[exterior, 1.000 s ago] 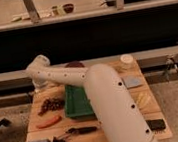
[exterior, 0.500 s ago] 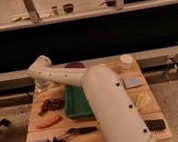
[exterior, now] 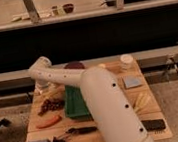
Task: Place fork in table surface
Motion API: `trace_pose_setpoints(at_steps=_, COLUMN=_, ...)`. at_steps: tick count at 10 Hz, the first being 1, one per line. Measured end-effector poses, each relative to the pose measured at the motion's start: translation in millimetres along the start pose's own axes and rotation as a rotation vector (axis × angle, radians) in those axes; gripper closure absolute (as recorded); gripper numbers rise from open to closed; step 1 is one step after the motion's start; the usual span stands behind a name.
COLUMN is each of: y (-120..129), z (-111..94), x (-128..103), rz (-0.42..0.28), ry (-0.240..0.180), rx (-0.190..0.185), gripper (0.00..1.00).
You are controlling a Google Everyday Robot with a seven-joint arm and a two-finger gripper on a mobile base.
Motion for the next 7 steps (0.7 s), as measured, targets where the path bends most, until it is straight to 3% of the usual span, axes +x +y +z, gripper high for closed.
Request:
trace_pose_setpoints(at_steps=3, y=4.3, z=5.9, x=-6.0, rz=0.032, ry=0.051, rx=-0.031, gripper=0.6)
trace_pose_setpoints(at_steps=7, y=4.7, z=8.6, x=-7.0, rz=0.063, ry=0.062, rx=-0.044, gripper=0.23)
